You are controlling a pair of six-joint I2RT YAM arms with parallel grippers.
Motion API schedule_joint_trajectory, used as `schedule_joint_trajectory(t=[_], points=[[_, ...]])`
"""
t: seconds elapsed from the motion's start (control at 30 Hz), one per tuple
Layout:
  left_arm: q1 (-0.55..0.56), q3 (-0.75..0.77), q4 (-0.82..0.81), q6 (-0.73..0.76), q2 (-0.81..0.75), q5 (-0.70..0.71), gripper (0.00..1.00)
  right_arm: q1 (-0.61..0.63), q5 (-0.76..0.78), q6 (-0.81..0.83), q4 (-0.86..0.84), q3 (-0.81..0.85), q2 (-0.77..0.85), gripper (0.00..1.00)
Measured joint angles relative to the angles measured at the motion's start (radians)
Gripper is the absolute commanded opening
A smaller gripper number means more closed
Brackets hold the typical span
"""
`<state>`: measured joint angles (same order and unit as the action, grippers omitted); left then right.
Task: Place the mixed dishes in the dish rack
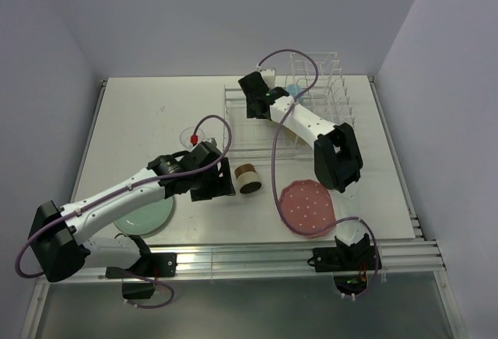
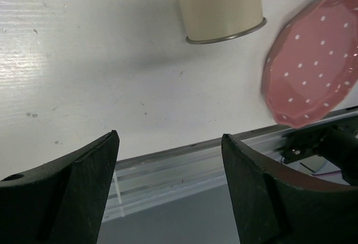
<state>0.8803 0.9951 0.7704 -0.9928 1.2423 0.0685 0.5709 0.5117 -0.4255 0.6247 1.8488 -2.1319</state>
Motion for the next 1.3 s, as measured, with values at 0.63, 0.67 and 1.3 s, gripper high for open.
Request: schedule_joint_trajectory(t=[0.63, 0.67, 1.3], points=[[0.169, -0.013, -0.143, 0.095, 0.138, 0.33, 0.82, 0.086, -0.043, -0.092, 0.223, 0.138, 0.369, 0.73], [0.193, -0.015, -0.161, 0.107, 0.145, 0.36, 0.82, 0.083, -0.053, -0.098, 0.237, 0.158, 0.416, 0.72], [0.336, 0.029, -0.387, 0.313, 0.571, 0.803, 0.9, -0.036, -0.094, -0.099, 0.364, 0.151, 0.957, 0.71]])
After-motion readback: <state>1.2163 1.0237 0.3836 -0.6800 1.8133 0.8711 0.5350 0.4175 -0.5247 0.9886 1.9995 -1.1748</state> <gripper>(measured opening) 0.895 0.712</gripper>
